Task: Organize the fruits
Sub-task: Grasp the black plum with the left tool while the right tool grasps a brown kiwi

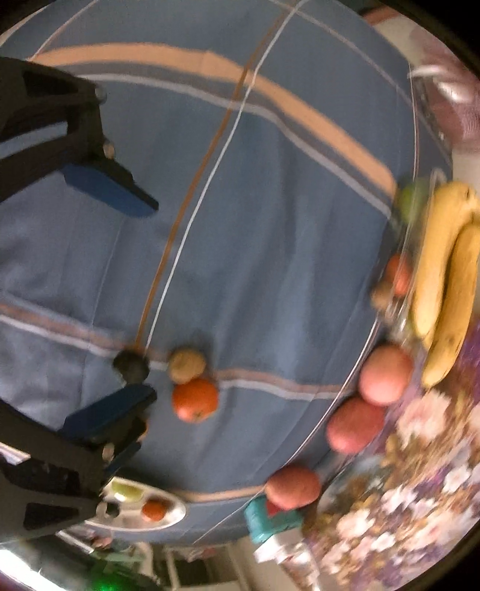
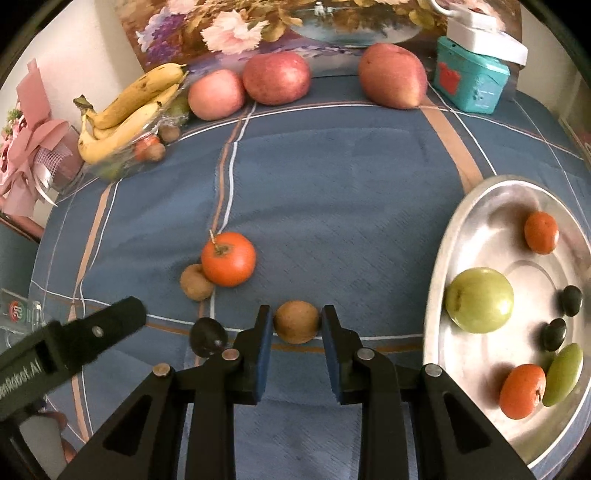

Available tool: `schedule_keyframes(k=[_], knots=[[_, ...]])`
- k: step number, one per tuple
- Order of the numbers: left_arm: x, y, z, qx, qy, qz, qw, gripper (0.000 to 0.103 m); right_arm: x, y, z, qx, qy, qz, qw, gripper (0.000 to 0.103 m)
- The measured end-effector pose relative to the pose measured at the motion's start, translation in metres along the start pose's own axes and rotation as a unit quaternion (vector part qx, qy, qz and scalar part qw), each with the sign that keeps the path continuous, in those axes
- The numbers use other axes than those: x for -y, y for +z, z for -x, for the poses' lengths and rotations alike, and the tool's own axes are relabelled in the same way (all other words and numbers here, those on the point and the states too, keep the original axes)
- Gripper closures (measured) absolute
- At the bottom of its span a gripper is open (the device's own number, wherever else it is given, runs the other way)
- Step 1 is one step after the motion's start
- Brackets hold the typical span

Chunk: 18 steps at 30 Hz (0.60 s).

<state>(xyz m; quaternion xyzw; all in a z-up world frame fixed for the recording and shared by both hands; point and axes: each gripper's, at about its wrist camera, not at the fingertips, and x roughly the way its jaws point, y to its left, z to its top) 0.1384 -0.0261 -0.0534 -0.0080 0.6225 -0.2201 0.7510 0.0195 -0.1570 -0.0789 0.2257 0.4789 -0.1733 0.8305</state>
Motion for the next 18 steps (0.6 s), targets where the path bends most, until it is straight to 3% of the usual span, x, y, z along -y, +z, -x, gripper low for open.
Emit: schedule_keyframes(k=[5,10,18], knots=[[0.012,-0.006,-0.012,-0.032,-0.038,0.006,0.9987,0.031,0.002,-0.002,0.001,-0.003,0.005,0.001,1.0,0.075],[0.023,-0.008,-0.018,-0.039,-0.044,0.002,0.9983,0.054,0.002,-0.004,0.003,-0.005,0.008,0.003,1.0,0.075],[0.026,-0.015,-0.024,-0.047,-0.067,0.029,0.9962,0.068,0.002,-0.006,0.005,-0.006,0.01,0.011,1.0,0.075]])
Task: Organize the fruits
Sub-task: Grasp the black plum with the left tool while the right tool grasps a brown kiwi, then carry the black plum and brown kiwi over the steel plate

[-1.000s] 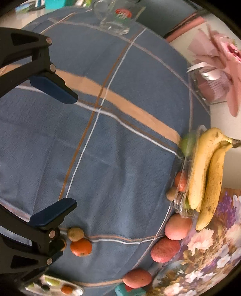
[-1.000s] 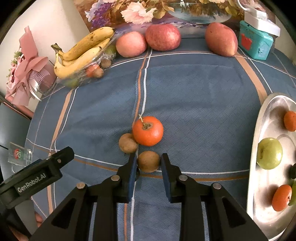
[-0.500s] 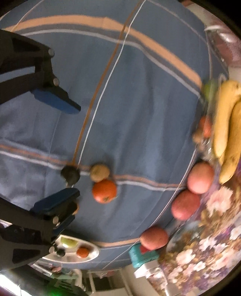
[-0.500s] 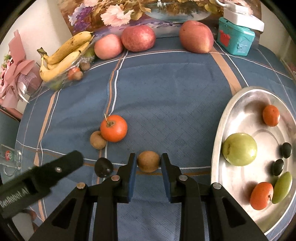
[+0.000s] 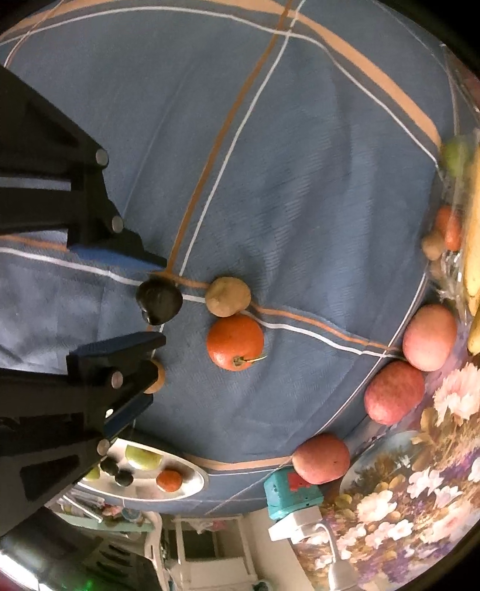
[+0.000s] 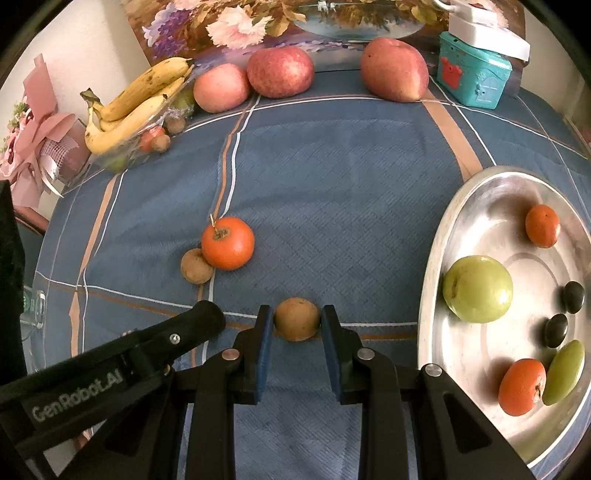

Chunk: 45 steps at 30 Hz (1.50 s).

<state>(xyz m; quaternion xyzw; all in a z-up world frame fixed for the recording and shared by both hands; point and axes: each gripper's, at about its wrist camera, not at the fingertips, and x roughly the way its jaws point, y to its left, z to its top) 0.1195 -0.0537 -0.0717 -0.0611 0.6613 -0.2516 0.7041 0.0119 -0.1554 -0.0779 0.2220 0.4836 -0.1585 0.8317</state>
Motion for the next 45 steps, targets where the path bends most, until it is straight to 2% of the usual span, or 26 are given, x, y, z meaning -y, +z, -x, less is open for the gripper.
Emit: schedule_keyframes(k=[9,18,22,24,27,30,34,41,45], knots=[[0.002,0.0,-0.001,0.014,0.008,0.009,0.9998,0.076,0.001,0.0,-0.001,-0.001,0.005,0.001,1.0,0.075],[-0.008,0.002,0.005,0.017,-0.001,0.022,0.9996,0.081,0.005,-0.001,-0.001,-0.002,0.018,-0.017,1.0,0.075],[-0.015,0.005,0.012,0.025,-0.006,0.033,0.9991,0.088,0.006,-0.003,0.0,-0.003,0.019,-0.018,1.0,0.075],[-0.018,0.007,0.016,0.03,-0.007,0.038,0.9988,0.088,0.007,-0.003,0.001,-0.003,0.021,-0.019,1.0,0.075],[-0.024,0.009,0.019,0.03,-0.013,0.047,0.9984,0.088,0.007,-0.003,0.001,-0.005,0.022,-0.021,1.0,0.075],[-0.027,0.011,0.015,0.027,-0.039,0.057,0.9973,0.087,0.008,-0.002,0.002,-0.005,0.024,-0.022,0.999,0.075],[-0.02,0.012,0.013,0.033,-0.017,0.039,0.9986,0.069,0.009,-0.002,0.002,-0.006,0.028,-0.024,0.999,0.075],[-0.007,0.008,-0.002,0.012,-0.011,0.02,0.9997,0.068,0.01,-0.004,0.003,-0.008,0.029,-0.022,0.999,0.075],[-0.002,0.005,-0.004,0.015,0.0,0.014,0.9998,0.07,0.01,-0.004,0.003,-0.009,0.03,-0.023,0.999,0.075]])
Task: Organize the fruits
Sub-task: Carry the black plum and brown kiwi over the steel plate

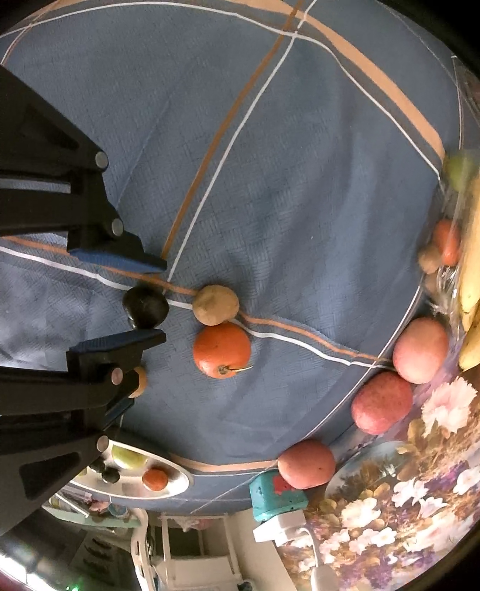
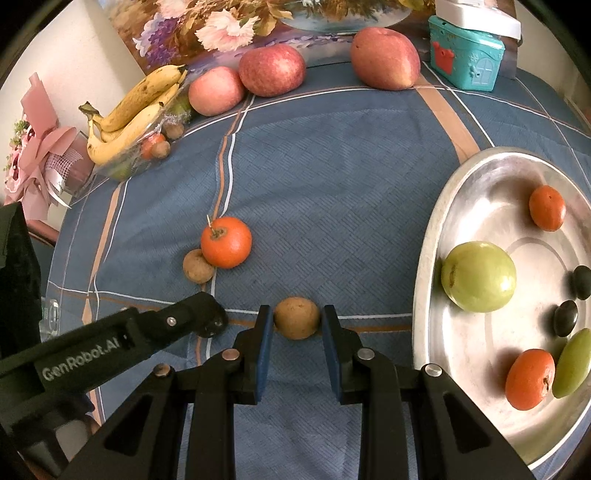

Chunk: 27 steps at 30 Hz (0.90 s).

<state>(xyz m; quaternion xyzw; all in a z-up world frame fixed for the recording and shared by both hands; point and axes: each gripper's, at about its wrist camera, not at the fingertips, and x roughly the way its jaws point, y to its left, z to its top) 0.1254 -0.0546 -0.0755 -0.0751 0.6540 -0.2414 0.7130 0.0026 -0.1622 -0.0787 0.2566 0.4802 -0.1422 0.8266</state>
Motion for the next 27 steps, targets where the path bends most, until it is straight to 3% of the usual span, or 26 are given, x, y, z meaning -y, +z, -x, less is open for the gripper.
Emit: schedule_keyframes(k=[2,4,11,21,27], knots=[[0.003,-0.001,0.0,0.002,0.003,-0.004,1.0,0.07,0.001,0.0,0.0,0.0,0.001,-0.001,1.0,0.075],[0.006,-0.001,-0.002,0.001,0.001,-0.01,1.0,0.077,0.001,0.0,0.0,0.0,0.002,-0.003,1.0,0.075],[0.01,-0.003,0.001,0.003,0.001,-0.018,0.9998,0.079,0.004,0.0,0.002,0.001,0.004,-0.004,1.0,0.075],[-0.015,0.007,0.031,0.045,-0.001,0.043,0.9981,0.08,0.004,0.001,0.009,0.006,0.019,-0.009,1.0,0.076],[-0.009,0.007,0.046,0.066,-0.01,0.044,0.9968,0.08,0.002,0.004,0.029,0.024,0.028,-0.004,0.999,0.076]])
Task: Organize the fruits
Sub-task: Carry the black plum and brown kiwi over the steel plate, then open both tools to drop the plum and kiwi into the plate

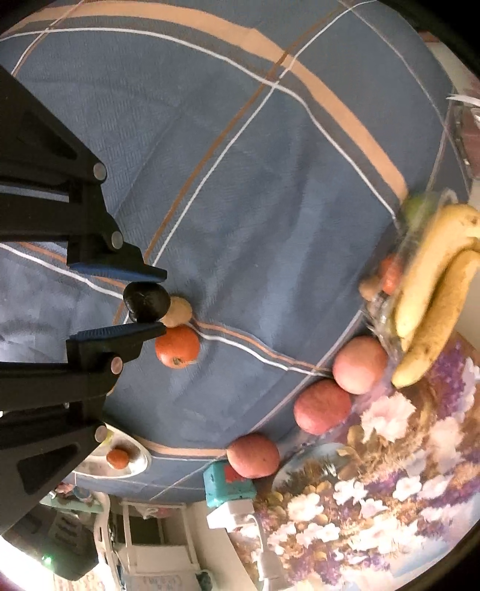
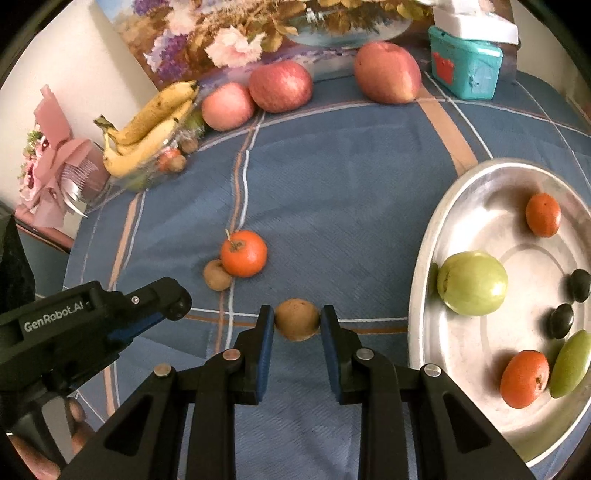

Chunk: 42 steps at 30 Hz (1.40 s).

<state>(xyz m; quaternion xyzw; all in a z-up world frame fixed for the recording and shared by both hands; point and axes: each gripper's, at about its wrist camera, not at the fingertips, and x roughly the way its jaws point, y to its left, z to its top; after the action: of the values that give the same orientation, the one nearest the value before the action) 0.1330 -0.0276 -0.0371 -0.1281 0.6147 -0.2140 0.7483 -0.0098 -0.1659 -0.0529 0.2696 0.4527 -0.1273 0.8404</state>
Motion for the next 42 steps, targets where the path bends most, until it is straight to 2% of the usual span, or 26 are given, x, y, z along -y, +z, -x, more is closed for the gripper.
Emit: schedule_keyframes(k=[4,8,11,15,19,27,42], knots=[[0.009,-0.004,0.01,0.007,-0.012,-0.006,0.9999,0.08,0.014,0.005,0.021,0.022,-0.02,-0.006,1.0,0.076],[0.026,-0.009,0.014,0.01,-0.018,-0.022,0.9995,0.08,0.049,0.012,0.045,0.045,-0.036,-0.05,0.997,0.076],[0.046,-0.02,0.013,0.006,-0.019,-0.053,0.9984,0.08,0.085,0.015,0.06,0.061,-0.079,-0.084,0.991,0.076],[0.085,-0.046,0.001,-0.019,-0.036,-0.11,0.9931,0.08,0.131,0.013,0.069,0.062,-0.115,-0.144,0.981,0.076],[0.117,-0.075,-0.018,-0.064,-0.061,-0.153,0.9843,0.08,0.158,0.01,0.078,0.065,-0.14,-0.162,0.975,0.076],[0.142,-0.106,-0.035,-0.091,-0.049,-0.199,0.9745,0.08,0.16,0.009,0.081,0.07,-0.145,-0.144,0.976,0.076],[0.145,-0.109,-0.042,-0.106,-0.058,-0.194,0.9735,0.076,0.157,0.01,0.079,0.066,-0.143,-0.131,0.979,0.076]])
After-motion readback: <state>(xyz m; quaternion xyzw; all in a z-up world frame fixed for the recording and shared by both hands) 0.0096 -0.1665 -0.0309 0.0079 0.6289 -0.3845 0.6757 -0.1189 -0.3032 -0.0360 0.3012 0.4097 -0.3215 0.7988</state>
